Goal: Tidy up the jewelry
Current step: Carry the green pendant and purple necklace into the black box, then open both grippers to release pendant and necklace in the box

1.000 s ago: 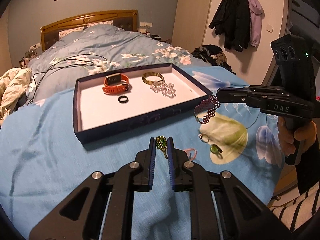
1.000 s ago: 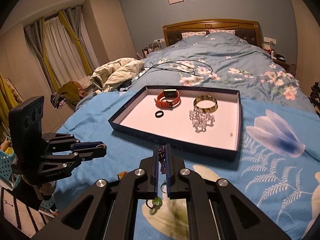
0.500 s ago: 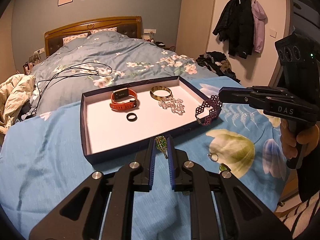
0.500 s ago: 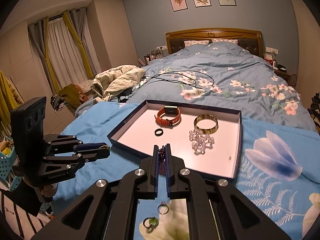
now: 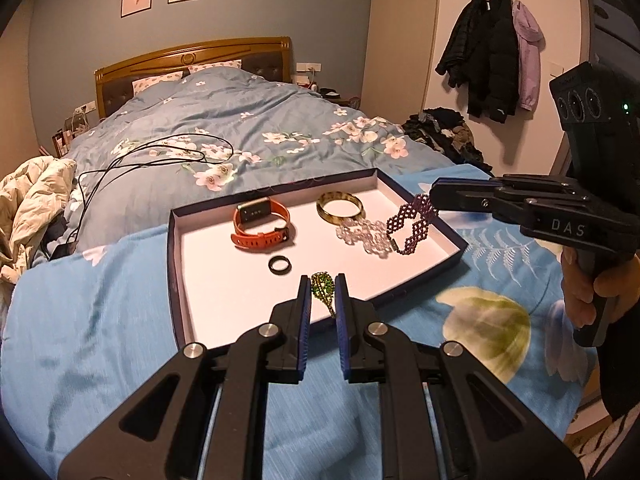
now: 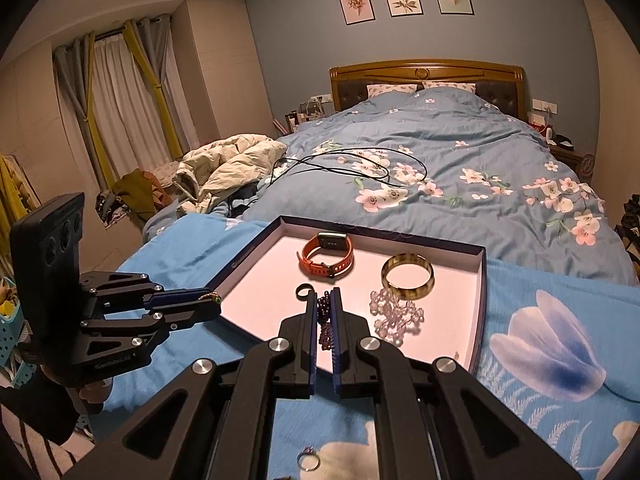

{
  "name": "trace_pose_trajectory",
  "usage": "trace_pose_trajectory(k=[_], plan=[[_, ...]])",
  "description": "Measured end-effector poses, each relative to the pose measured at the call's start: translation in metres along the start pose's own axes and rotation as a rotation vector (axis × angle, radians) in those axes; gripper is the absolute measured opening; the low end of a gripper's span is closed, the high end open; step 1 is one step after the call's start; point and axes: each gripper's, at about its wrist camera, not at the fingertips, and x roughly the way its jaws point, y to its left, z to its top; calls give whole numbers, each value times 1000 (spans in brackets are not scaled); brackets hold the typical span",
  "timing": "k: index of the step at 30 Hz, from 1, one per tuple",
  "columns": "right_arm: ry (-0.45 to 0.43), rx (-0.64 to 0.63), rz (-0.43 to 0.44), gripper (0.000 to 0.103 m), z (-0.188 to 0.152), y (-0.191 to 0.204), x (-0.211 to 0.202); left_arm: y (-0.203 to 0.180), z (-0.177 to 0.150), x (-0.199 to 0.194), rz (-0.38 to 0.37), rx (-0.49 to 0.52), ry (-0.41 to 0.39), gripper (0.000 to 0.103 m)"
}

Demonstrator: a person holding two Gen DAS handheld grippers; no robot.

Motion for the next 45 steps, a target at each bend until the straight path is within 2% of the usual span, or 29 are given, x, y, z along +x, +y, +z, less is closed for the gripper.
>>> trace_pose_trajectory(k=[11,26,45], plan=[[28,10,3,4,11,-9,26,10,19,27,31,-9,14,12],[67,30,9,4,18,-18,57,16,25,67,50,-12,79,12],[139,79,-55,4,8,-48,85,25,24,119,64,-25,190,13]])
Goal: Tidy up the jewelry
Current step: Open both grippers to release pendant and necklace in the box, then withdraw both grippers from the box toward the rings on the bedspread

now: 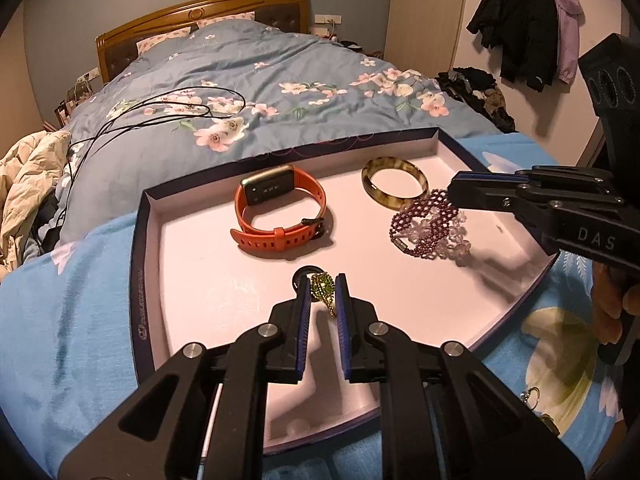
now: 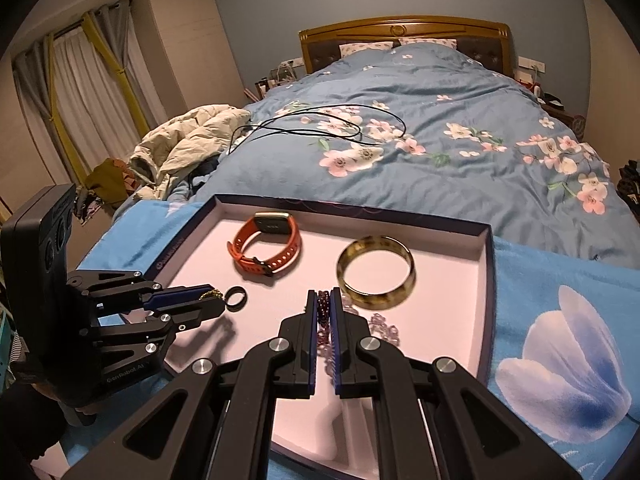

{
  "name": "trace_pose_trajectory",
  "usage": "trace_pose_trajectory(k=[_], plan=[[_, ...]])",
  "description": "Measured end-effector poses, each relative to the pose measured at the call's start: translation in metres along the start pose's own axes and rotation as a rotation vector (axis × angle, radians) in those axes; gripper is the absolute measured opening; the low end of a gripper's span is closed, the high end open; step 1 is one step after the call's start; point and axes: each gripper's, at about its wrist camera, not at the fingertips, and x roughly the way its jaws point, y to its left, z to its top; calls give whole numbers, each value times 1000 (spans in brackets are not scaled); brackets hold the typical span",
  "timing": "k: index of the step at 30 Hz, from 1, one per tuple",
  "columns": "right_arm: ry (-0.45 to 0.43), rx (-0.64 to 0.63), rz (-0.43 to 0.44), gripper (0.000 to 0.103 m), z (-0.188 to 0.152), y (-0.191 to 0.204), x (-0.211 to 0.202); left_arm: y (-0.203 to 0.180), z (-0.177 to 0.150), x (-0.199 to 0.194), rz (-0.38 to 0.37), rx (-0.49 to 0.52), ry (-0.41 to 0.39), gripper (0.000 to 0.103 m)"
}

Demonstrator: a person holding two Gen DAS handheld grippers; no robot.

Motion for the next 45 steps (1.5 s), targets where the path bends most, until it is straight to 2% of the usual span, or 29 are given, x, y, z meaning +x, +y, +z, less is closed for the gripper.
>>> trace_pose_trajectory(k=[6,8,11,15,19,22,24,28,31,36,45], plan=[[22,14,-21,5,-3,-6,5,2,0,8,-5,-15,21,13],[27,23,-26,9,-3,-8,7,1,0,10,-4,-12,22,14],[27,47,-35,10,-5,-13,6,1,-1,10,-4,-18,16,25],[22,55,-47,12,-7,-16,1,1,0,2,0,-23,-8,31],[10,46,-53,18,-9,-13,-8,0,1,-15,6,-27,-45,37],[-7,35,-47,26,-13,-9,-18,0,-3,-32,12,-25,-78,40],[-19,26,-38,26,-15,-5,-27,0,-5,-43,19,-21,-101,42],[-37,-6,-21,35,-26,7,-45,0,-18,-72,12,-25,-147,46],[-40,-29,-9,37,-37,16,-56,-2,-31,-88,5,-29,-164,48],[-35,-45,8,42,-60,27,-71,-8,-55,-103,-19,-24,-154,51],[18,-45,-13,42,-102,34,-82,-16,-93,-112,-48,-31,-131,53]])
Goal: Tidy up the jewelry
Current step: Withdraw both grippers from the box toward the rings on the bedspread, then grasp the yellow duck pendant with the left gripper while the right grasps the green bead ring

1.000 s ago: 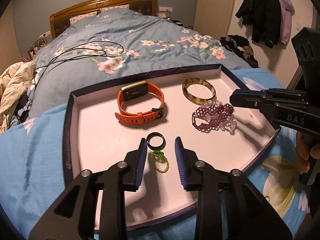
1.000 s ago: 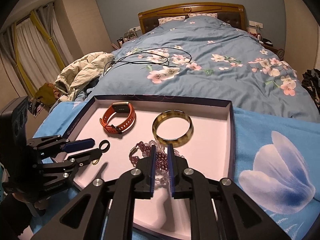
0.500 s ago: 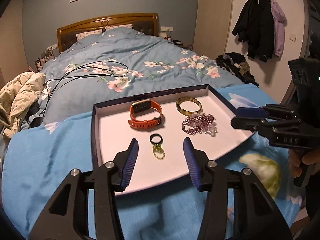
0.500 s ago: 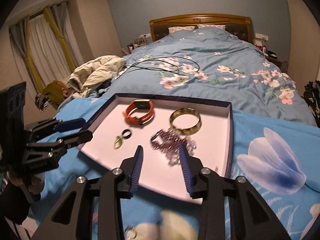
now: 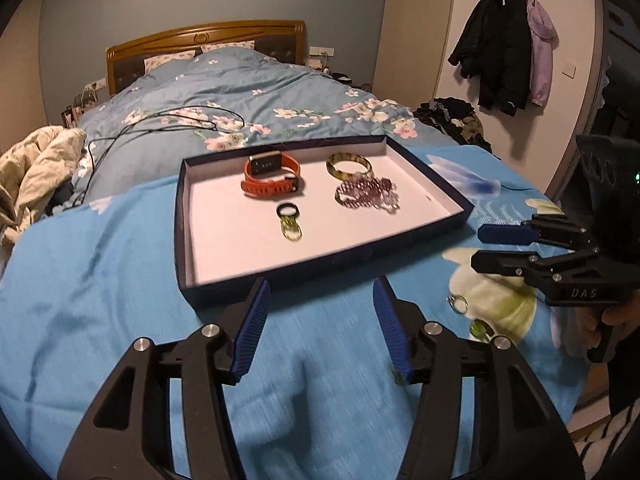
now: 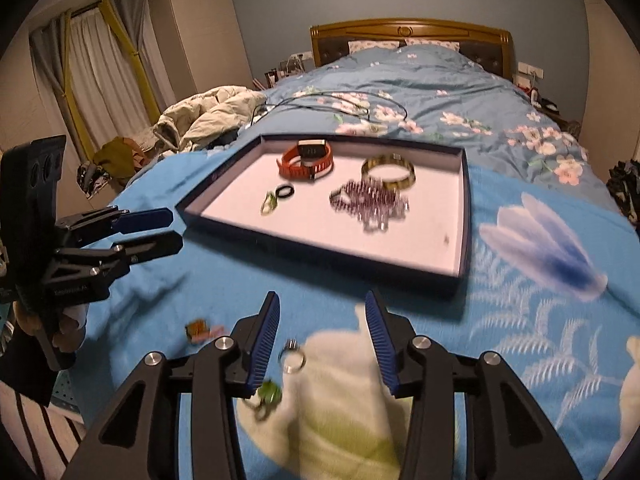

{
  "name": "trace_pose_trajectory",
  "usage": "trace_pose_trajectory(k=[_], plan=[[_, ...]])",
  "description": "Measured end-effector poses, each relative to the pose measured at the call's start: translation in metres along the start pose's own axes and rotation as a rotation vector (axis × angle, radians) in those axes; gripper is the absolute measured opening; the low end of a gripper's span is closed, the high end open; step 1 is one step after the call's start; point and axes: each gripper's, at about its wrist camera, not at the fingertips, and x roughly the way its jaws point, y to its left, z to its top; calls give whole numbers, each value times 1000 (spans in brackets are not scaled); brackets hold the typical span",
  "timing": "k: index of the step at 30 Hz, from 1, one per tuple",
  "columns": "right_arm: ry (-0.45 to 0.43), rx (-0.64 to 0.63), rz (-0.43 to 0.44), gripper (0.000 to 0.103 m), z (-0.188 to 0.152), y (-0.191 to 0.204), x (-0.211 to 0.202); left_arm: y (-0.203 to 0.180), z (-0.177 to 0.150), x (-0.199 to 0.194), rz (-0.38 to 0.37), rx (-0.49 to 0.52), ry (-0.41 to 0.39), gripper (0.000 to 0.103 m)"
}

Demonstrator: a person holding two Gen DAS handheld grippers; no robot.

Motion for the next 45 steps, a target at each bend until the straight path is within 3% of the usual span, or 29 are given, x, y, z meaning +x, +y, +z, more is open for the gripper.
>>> trace_pose_trajectory(k=[6,15,45], plan=[[4,27,6,50,-17,0,-7,-8,-14,-8,-14,5,10,58],[40,-15,26,50,-33,21,-4,-30,-26,-14,-30,69,22,62],[76,-14,33,50,-42,33,10,-48,-37,5,-77,88,87,69]])
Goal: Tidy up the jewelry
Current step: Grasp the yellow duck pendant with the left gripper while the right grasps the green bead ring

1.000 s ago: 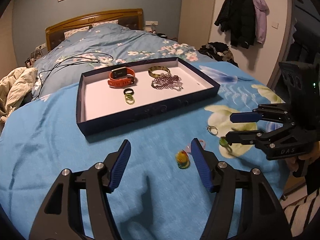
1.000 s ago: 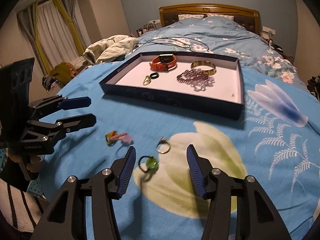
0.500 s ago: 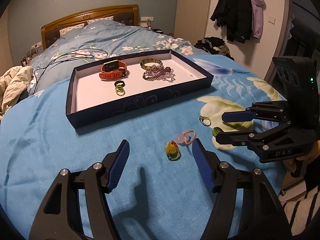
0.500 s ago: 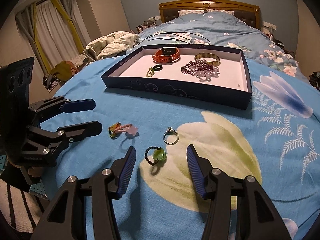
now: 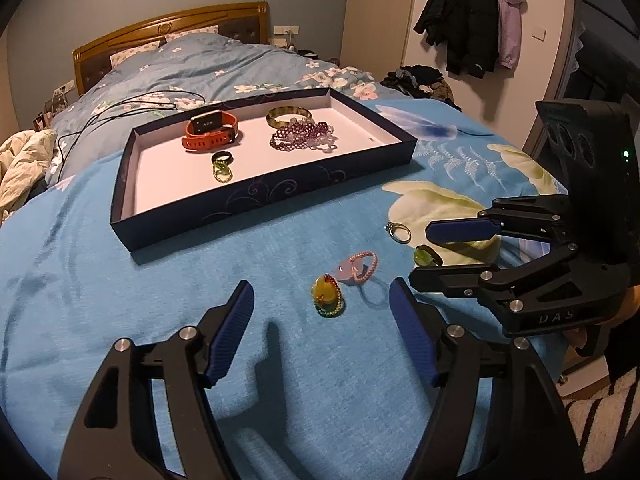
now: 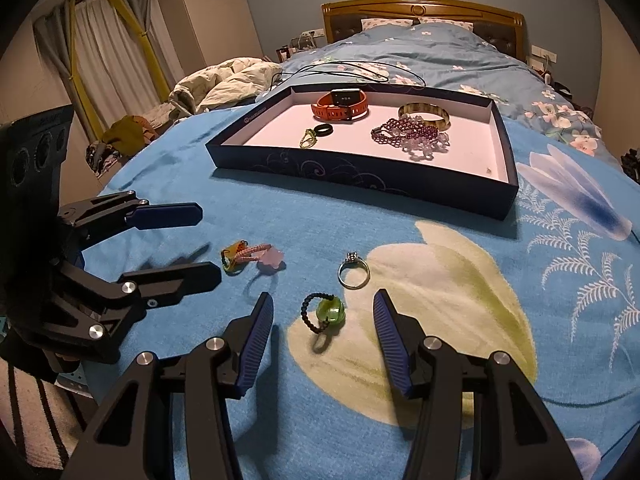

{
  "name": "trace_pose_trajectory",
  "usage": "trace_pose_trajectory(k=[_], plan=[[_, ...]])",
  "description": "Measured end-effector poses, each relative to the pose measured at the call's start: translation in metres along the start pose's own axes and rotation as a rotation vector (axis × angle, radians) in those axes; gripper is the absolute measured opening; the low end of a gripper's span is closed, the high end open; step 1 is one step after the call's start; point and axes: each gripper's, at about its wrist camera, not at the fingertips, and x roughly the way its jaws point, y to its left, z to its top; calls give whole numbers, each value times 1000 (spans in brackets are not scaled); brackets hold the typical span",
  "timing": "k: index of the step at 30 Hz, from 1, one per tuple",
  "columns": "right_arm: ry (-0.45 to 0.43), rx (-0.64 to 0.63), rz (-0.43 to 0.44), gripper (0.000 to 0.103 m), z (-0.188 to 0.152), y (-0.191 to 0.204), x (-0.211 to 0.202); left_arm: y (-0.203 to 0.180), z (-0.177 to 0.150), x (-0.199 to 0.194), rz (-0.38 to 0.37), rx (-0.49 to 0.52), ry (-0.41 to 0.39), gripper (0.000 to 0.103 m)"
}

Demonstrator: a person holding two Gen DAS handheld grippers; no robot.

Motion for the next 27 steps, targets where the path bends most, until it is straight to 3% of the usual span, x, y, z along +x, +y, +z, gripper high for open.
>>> trace_pose_trajectory(k=[10,16,23,27], plan=[[-3,2,-17,31,-1,-3,0,-2,2,15,-13,2,49,58],[-3,6,-13,13,-2,-4,0,-3,2,22,-4,-1,74,38],[-6,19,-5,13,-3,-7,-1,2,1,23,5,-24,77,19],[-15,28,-4,13,-2,-9,-2,3,0,21,9,-31,73,16]])
